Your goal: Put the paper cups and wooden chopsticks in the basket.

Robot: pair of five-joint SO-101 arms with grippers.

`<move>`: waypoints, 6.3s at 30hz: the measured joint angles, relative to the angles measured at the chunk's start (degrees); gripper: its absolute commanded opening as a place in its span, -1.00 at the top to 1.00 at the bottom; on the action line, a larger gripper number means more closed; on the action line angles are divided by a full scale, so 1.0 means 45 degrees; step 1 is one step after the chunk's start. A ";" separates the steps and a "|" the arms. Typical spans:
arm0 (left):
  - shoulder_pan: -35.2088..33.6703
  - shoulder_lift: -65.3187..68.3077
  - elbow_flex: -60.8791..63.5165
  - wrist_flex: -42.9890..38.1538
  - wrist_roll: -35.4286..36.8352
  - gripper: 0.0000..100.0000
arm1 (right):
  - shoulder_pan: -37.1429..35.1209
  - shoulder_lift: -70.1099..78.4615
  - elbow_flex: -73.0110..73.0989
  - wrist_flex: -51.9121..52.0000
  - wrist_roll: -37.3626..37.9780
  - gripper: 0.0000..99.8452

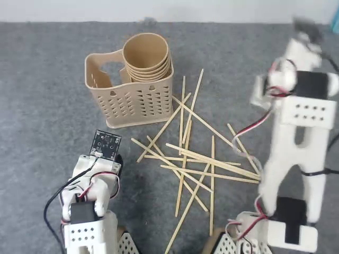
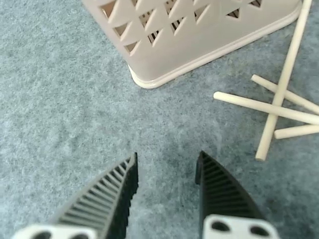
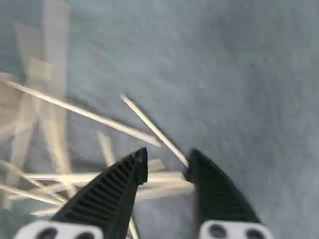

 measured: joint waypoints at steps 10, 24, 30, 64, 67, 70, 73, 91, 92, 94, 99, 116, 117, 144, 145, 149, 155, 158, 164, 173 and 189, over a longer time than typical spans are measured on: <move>0.0000 0.0000 0.0000 0.0000 0.0000 0.64 | 0.3985 -0.0020 0.6955 -0.2520 0.2462 0.98; 0.0410 0.0000 0.0000 0.0000 0.0000 0.64 | 0.7385 -0.0723 1.3187 -0.7971 0.5411 0.98; 0.0977 0.0000 0.0000 0.0156 0.0000 0.64 | 0.7639 -0.1016 1.3812 -0.6994 0.5626 0.98; -0.1172 0.0000 0.0000 0.0195 0.1368 0.65 | 0.8049 -0.1153 1.4027 -0.6994 0.5626 0.98; -0.1172 0.0000 0.0000 0.0195 0.1387 0.65 | 0.8244 -0.1153 1.4046 -0.6994 0.5626 0.98; -0.1387 0.0000 0.0000 0.0195 0.1407 0.65 | 0.8557 -0.1153 1.4085 -0.6994 0.5626 0.98; -0.1895 0.0000 0.0000 0.0195 0.1407 0.65 | 0.8674 -0.1153 1.4105 -0.6994 0.5626 0.98; -0.2208 0.0000 0.0000 0.0234 0.1407 0.65 | 0.8674 -0.1153 1.4105 -0.6994 0.5626 0.98; -0.2208 0.0000 0.0000 0.0234 0.1407 0.65 | 0.8674 -0.1153 1.4105 -0.6994 0.5626 0.98; -0.2208 0.0000 0.0000 0.0234 0.1407 0.65 | 0.8674 -0.1153 1.4105 -0.6994 0.5626 0.98; -0.2286 0.0000 0.0000 0.0352 0.1407 0.65 | 0.8674 -0.1153 1.4105 -0.6974 0.5626 0.98; -0.2540 0.0000 0.0000 0.0508 0.1407 0.64 | 0.8752 -0.1153 1.4125 -0.6974 0.5626 0.98; -0.2540 0.0000 0.0000 0.0508 0.1407 0.64 | 0.8752 -0.1153 1.4125 -0.6974 0.5626 0.98; 0.1641 0.0000 -0.2090 0.1387 0.3360 0.43 | 0.8752 -0.1153 1.4125 -0.6974 0.6720 0.98; 0.1817 0.0000 -0.2325 0.1621 0.3477 0.43 | 0.8752 -0.1153 1.4125 -0.6974 0.6740 0.98; 0.2364 0.0527 -0.3145 0.1739 0.4063 0.43 | 0.8752 -0.1153 1.4125 -0.6974 0.6779 0.98; 0.2481 0.5021 -0.5372 0.0996 0.5040 0.43 | 0.8850 -0.1153 1.4125 -0.6974 0.6779 0.98; 0.2930 0.7971 -0.6525 0.0547 0.5705 0.43 | 0.8850 -0.1153 1.4125 -0.6974 0.6779 0.98; 0.3810 1.3206 -0.7228 -0.1270 0.7346 0.43 | 0.8850 -0.1153 1.4125 -0.6974 0.6779 0.98; 0.3927 1.7368 -0.7873 -0.3790 0.8733 0.48 | 0.8889 -0.1153 1.4144 -0.6974 0.6779 0.98; 0.4532 1.7407 -0.7873 -0.4122 0.8791 0.55 | 0.8889 -0.1153 1.4144 -0.6974 0.6779 0.98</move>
